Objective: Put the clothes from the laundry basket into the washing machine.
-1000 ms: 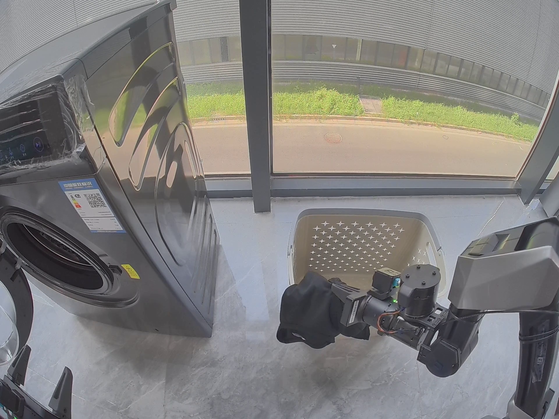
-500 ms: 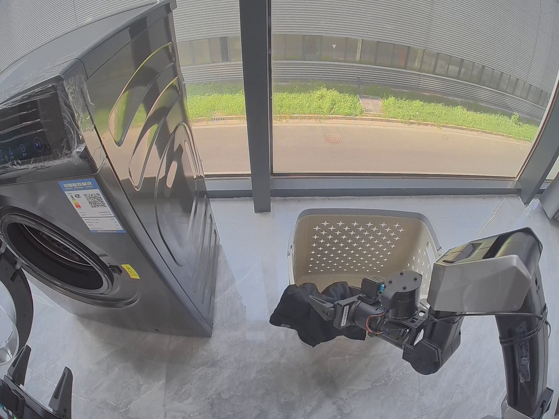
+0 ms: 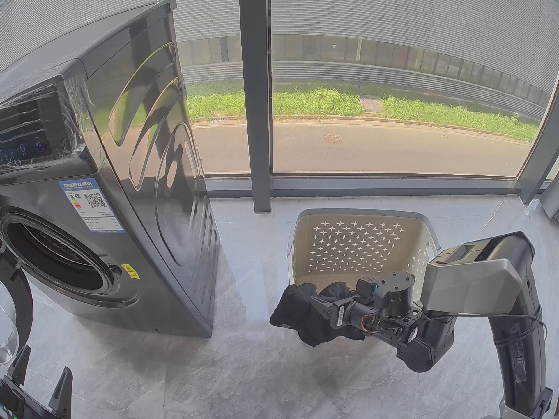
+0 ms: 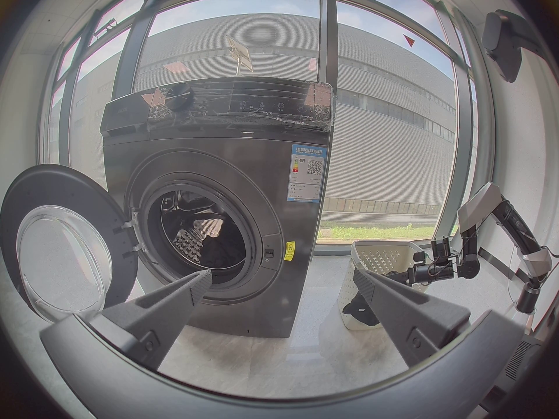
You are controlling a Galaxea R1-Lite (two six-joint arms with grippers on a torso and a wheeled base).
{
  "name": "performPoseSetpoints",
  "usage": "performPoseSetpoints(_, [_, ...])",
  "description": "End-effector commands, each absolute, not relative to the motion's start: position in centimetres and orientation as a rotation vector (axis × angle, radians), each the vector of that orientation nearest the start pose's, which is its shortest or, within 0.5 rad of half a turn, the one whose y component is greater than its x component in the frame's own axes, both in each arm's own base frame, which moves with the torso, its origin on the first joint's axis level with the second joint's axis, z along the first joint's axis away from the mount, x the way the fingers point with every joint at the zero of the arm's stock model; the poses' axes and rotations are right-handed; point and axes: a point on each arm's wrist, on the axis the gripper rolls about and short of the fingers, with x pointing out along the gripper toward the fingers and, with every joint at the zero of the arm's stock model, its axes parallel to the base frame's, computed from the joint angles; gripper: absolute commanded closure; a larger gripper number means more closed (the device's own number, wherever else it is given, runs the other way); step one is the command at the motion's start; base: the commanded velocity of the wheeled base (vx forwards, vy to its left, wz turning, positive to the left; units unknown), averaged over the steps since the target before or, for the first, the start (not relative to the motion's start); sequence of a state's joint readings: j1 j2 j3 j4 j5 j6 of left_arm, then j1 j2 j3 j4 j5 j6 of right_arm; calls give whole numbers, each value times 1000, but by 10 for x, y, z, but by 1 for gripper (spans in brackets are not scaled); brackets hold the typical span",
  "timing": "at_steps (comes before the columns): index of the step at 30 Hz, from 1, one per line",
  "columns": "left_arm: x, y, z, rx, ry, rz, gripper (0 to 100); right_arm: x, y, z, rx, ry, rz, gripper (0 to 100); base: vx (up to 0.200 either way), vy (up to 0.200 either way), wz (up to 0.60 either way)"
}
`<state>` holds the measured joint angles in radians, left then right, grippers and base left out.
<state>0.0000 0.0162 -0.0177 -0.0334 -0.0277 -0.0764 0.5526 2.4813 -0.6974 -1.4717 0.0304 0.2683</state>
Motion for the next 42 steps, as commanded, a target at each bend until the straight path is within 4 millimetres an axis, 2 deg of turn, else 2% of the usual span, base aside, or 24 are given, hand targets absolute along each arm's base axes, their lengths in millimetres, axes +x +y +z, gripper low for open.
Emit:
performPoseSetpoints(1, [-24,-1,83,-76,-48,-29,0,316,195,-33,178,377,533,100,0,0,0])
performPoseSetpoints(12, [-24,-1,83,-76,-50,-30,0,312,197,-28,184,371,543,100,0,0,0])
performPoseSetpoints(16, [-24,-1,83,-76,-50,-30,0,306,196,-17,192,366,549,100,0,0,0])
performPoseSetpoints(23, [-24,-1,83,-76,-48,-28,0,300,190,-29,172,413,534,100,0,0,0])
performPoseSetpoints(24, [-24,-1,83,-76,-48,-26,0,299,190,-32,169,424,533,0,0,0,0])
performPoseSetpoints(31, [-24,-1,83,-76,-48,-26,0,305,193,-28,176,400,536,0,0,0,0])
performPoseSetpoints(42, [-24,-1,83,-76,-48,-26,0,305,197,-37,169,413,545,0,0,0,0])
